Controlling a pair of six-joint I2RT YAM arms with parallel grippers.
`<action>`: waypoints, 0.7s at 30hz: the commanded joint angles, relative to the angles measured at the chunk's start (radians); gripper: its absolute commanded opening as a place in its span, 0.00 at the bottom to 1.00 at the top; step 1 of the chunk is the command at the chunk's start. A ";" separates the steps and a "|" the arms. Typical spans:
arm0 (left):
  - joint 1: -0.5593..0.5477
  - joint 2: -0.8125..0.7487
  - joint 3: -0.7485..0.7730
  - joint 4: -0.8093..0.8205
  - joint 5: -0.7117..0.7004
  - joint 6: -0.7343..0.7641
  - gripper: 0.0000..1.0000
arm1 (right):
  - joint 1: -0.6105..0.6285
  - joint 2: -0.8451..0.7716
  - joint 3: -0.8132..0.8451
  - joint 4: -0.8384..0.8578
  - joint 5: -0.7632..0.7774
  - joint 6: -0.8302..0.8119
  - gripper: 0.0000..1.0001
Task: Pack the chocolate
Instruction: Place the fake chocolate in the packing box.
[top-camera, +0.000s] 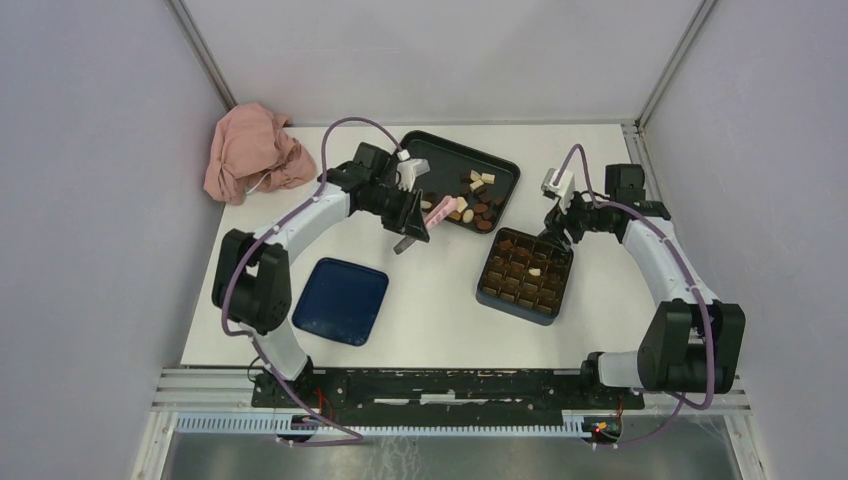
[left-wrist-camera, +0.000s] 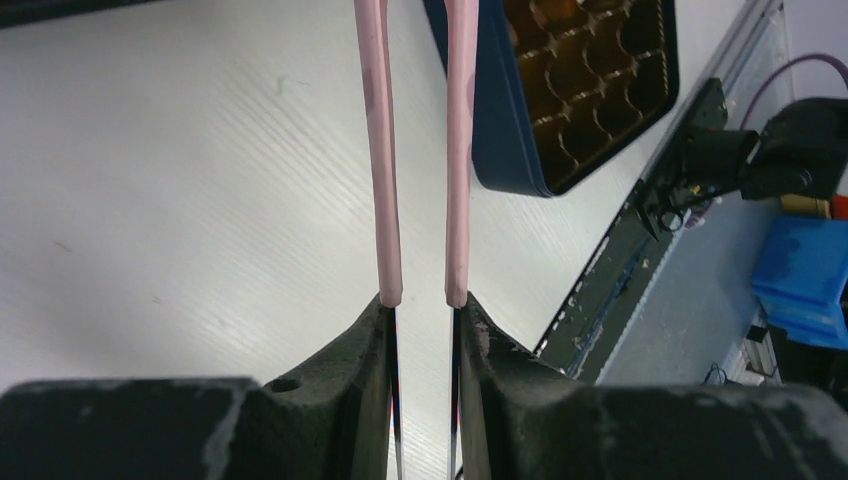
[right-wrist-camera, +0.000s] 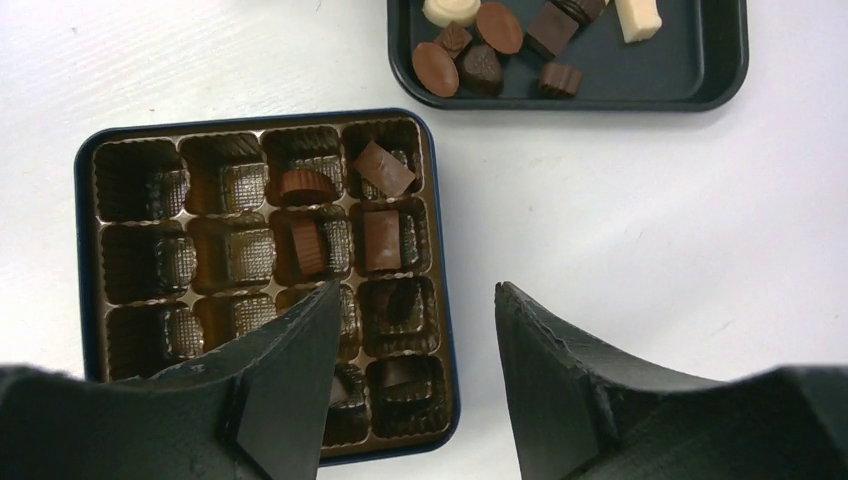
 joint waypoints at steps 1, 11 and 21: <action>-0.070 -0.131 -0.068 0.045 0.090 -0.020 0.02 | -0.068 -0.047 -0.072 0.088 -0.100 0.081 0.63; -0.291 -0.192 -0.164 0.060 -0.042 -0.084 0.03 | -0.164 -0.065 -0.150 0.149 -0.142 0.101 0.64; -0.384 -0.083 -0.093 -0.004 -0.213 -0.087 0.03 | -0.167 -0.065 -0.165 0.150 -0.149 0.088 0.63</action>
